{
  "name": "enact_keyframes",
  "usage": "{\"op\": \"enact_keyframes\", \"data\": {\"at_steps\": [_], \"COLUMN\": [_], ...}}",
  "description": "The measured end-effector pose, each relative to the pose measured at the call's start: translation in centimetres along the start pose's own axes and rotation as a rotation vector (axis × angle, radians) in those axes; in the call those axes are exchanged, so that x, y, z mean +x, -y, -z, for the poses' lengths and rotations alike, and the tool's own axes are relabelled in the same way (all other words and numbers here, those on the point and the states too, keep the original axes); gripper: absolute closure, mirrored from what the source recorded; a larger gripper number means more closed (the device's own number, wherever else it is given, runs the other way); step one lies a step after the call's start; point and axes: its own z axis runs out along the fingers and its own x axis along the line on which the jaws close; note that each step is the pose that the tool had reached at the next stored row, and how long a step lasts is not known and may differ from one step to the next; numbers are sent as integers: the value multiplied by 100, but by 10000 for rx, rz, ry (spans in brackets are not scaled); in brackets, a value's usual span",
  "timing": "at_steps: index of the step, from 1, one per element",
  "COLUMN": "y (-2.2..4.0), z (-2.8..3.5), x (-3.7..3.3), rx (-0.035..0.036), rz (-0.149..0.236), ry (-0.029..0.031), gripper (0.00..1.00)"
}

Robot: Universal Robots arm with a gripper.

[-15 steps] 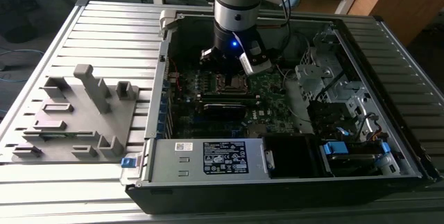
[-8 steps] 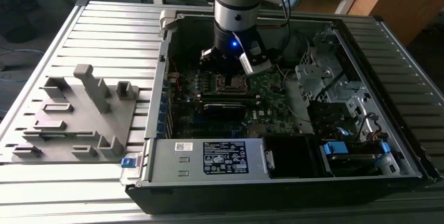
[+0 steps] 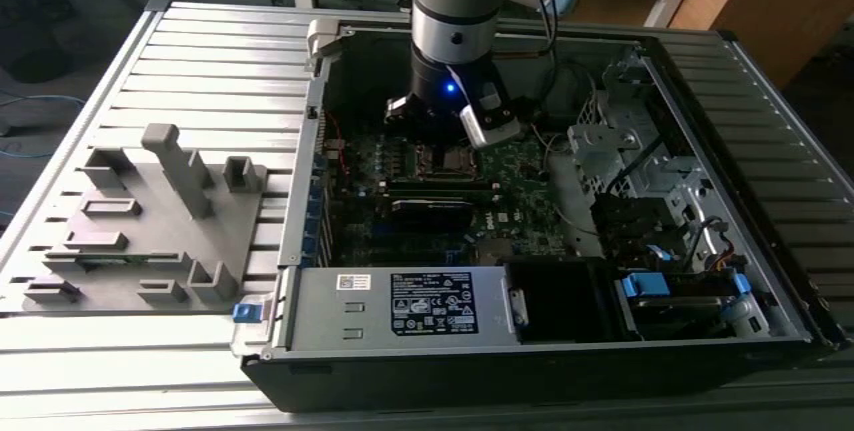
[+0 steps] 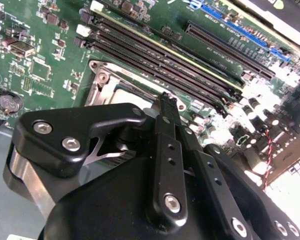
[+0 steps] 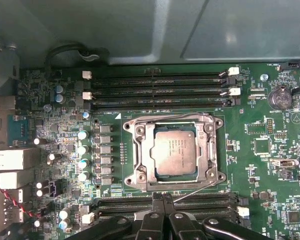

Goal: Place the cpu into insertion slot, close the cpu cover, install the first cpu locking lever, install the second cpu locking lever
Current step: 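Install the second cpu locking lever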

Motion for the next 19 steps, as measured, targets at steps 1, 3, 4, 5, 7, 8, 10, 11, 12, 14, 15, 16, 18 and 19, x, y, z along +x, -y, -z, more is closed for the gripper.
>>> {"op": "enact_keyframes", "data": {"at_steps": [1,3,4,5,7,8,10,11,12,14,15,16,18,19], "y": [0,0,0,1,1,1,1,1,1,1,1,2,3,5], "z": [0,0,-7,-13,-14,-14,-14,-15,-15,-18,-21,-23,-28,-31], "x": [0,1,1,1,1,1,1,1,1,3,7,12,39,57], "rx": [2,3,0,0,0,1,1,0,1,-1,-2,0,-1,-1], "rz": [0,-1,0,-1,0,-1,-1,0,0,-1,-2,-2,0,0], "ry": [-1,-1,0,0,0,-1,0,0,0,1,1,0,1,1], "gripper": [90,90,90,90,90,90,90,90,90,90,90,90,90,90]}}
